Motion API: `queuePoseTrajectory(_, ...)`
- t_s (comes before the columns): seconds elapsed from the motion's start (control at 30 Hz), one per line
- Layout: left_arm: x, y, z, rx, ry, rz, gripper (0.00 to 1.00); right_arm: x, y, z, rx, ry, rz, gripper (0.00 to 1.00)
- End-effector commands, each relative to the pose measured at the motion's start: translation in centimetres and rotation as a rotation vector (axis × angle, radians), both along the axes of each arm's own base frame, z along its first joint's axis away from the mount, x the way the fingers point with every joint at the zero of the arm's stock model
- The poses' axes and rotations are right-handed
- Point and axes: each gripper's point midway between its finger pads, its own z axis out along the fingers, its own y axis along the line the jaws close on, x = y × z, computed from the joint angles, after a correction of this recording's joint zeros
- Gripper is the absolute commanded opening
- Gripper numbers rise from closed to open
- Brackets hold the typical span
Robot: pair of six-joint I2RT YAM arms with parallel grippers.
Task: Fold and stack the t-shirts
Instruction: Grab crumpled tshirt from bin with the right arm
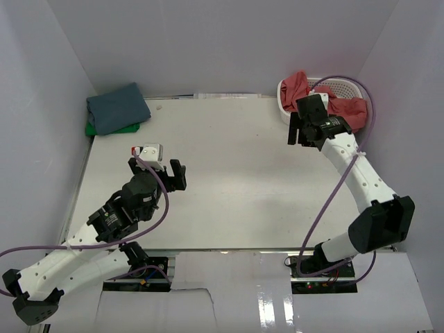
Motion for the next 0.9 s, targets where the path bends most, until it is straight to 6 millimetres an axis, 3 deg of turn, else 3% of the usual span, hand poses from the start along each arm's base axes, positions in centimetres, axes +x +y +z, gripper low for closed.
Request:
queuePoseTrajectory(0.0, -0.2, -0.2, 1.2, -0.027, -0.027, -0.022, 0.98, 2.4, -2.2, -1.3, -0.056, -0.021, -0.112, 0.90)
queuePoseTrajectory(0.07, -0.2, -0.2, 1.1, -0.027, -0.025, -0.028, 0.98, 3.7, -3.2, -1.4, -0.115, -0.021, -0.172, 0.90)
queuePoseTrajectory(0.1, -0.3, -0.3, 1.1, -0.029, -0.026, -0.032, 0.98, 4.3, -3.3, -3.0, -0.154, 0.023, -0.183, 0.94)
queuePoseTrajectory(0.33, -0.7, -0.1, 1.7, -0.045, -0.038, -0.045, 0.98, 6.7, -6.5, -7.5, -0.409, 0.042, -0.302, 0.90)
queuePoseTrajectory(0.43, -1.0, 0.5, 2.2, -0.061, -0.052, -0.034, 0.98, 8.6, -7.5, -9.2, -0.492, 0.052, -0.350, 0.90)
queuePoseTrajectory(0.47, -1.0, 0.6, 2.3, -0.064, -0.055, -0.034, 0.98, 9.1, -7.7, -8.2, -0.500, 0.026, -0.367, 0.90)
queuePoseTrajectory(0.5, -1.2, 0.7, 2.4, -0.072, -0.059, -0.035, 0.98, 9.6, -7.8, -9.1, -0.532, 0.048, -0.363, 0.91)
queuePoseTrajectory(0.57, -1.5, 1.0, 2.8, -0.090, -0.072, -0.038, 0.98, 10.6, -8.1, -8.5, -0.590, 0.024, -0.394, 0.91)
queuePoseTrajectory(0.7, -1.8, 1.5, 3.3, -0.110, -0.088, -0.033, 0.98, 11.9, -8.7, -10.9, -0.671, 0.055, -0.420, 0.91)
queuePoseTrajectory(0.87, -2.0, 1.8, 3.6, -0.123, -0.097, -0.033, 0.98, 13.6, -9.6, -12.1, -0.662, 0.015, -0.429, 0.92)
